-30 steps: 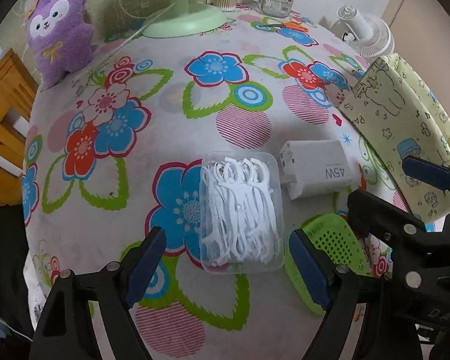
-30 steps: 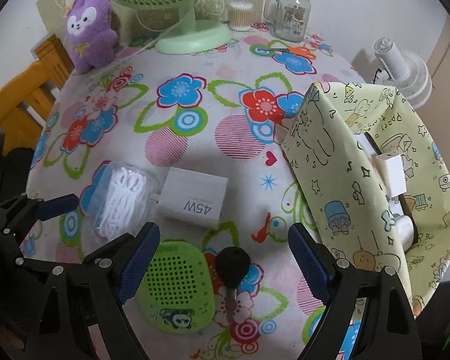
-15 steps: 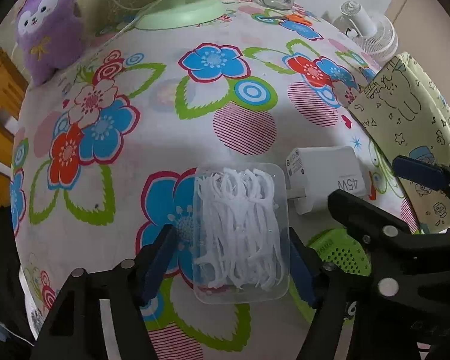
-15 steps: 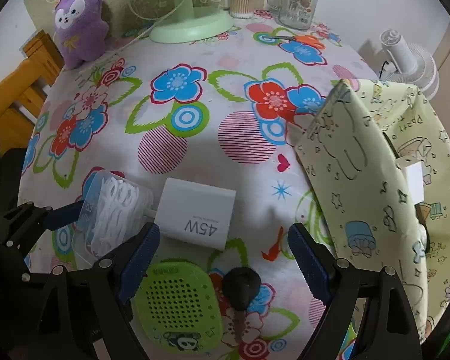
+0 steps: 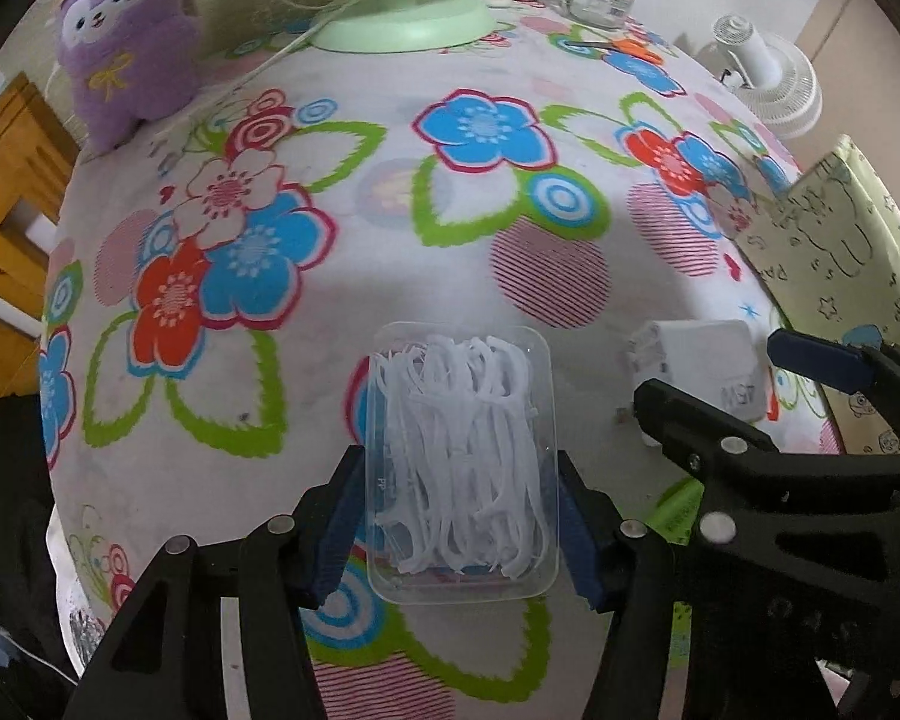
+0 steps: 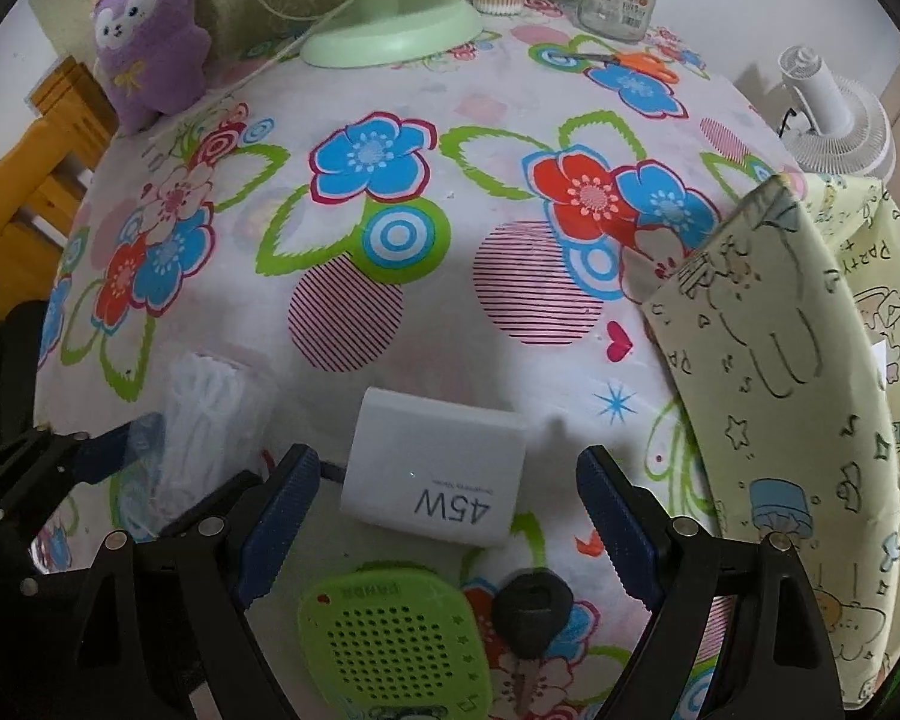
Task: Organize rigid objects
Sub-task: 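Close left tool on the clear floss-pick box while right tool reaches the larger white charger, then close right tool on the larger white charger while left tool lifts the floss box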
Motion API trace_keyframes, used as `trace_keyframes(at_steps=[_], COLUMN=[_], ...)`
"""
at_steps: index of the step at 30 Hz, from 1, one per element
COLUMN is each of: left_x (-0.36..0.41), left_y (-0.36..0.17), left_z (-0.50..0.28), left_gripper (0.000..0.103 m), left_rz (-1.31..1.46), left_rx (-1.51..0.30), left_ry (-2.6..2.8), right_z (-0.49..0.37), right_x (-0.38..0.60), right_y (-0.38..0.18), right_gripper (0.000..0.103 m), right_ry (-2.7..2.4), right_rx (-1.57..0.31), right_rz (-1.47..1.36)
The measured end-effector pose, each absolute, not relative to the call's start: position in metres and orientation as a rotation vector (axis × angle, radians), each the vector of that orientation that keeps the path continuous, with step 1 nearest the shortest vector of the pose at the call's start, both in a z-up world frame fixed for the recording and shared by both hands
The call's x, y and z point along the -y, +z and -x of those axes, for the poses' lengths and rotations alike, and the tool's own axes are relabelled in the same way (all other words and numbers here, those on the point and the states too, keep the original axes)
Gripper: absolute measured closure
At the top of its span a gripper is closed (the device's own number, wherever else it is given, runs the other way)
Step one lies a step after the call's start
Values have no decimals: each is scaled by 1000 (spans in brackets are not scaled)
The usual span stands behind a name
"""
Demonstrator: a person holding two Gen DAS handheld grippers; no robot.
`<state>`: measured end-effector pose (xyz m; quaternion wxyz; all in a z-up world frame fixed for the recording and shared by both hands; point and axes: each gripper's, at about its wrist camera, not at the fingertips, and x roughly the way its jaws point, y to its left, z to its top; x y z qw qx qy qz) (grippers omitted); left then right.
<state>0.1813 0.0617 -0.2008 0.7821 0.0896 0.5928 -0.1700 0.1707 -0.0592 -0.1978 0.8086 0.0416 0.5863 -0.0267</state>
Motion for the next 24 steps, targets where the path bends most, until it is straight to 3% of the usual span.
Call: trace_keyframes(at_steps=[6, 10, 24], left_x=[-65, -60, -58], left_y=[-201, -201, -198], left_z=[-184, -187, -186], left_gripper=[42, 42, 42], left_rz=[-189, -200, -224], left_rx=[-1283, -1281, -1272], left_ry=[-362, -367, -371], right_z=[-180, -183, -183], right_x=[55, 54, 57], right_y=[-204, -212, -209], right_gripper=[15, 26, 28], right_ry=[-76, -67, -70], right_rx=[-1273, -1308, -1315], right_rz=[-122, -174, -171])
